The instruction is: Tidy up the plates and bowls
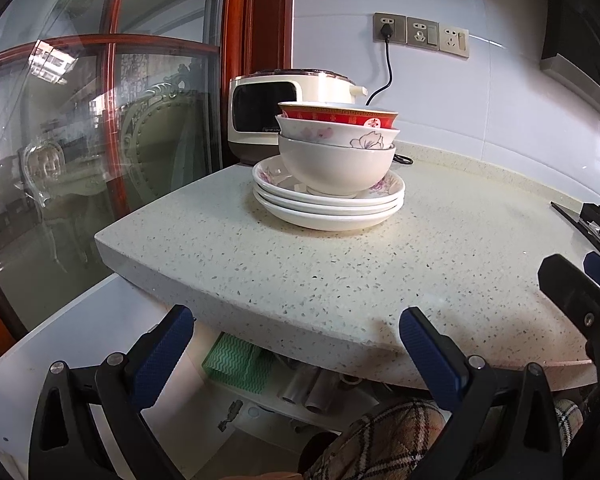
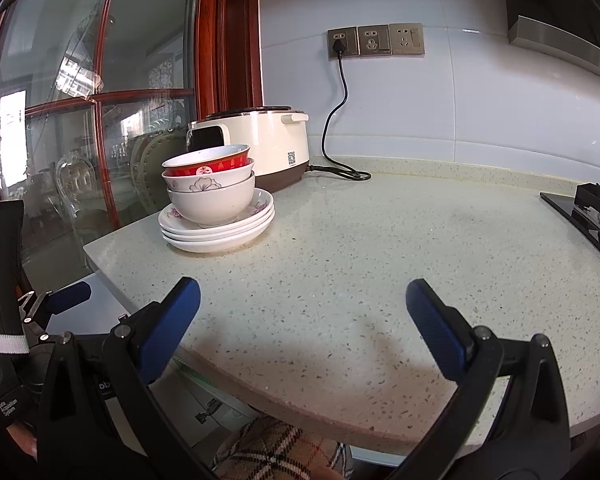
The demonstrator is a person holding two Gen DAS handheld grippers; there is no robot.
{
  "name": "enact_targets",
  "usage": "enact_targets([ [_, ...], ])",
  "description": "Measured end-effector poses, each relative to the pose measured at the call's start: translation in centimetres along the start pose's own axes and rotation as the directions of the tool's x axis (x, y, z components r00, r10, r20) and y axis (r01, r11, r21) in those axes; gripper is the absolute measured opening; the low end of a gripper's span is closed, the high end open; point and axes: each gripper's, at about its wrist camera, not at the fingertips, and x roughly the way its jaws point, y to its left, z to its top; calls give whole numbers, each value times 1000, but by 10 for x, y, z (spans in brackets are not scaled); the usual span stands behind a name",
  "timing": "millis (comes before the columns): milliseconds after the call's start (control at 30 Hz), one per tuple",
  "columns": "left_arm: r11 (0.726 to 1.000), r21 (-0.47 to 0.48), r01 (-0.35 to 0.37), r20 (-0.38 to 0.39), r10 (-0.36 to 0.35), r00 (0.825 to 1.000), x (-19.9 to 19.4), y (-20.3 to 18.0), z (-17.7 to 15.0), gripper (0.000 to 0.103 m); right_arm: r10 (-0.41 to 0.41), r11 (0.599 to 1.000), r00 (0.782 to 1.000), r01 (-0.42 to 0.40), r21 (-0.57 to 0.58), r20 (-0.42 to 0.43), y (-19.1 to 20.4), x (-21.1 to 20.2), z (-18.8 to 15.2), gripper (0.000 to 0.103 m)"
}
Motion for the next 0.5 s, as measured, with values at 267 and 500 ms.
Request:
enact_targets([
  [267,1000,1,1,-2,-1,1000,0,0,-1,103,3,1000,1000,-3,-1,-4,0,1,-1,103],
  [500,1000,4,1,-5,-1,1000,1,0,-2,103,2,1000,1000,-2,-1,-5,0,1,-1,103],
])
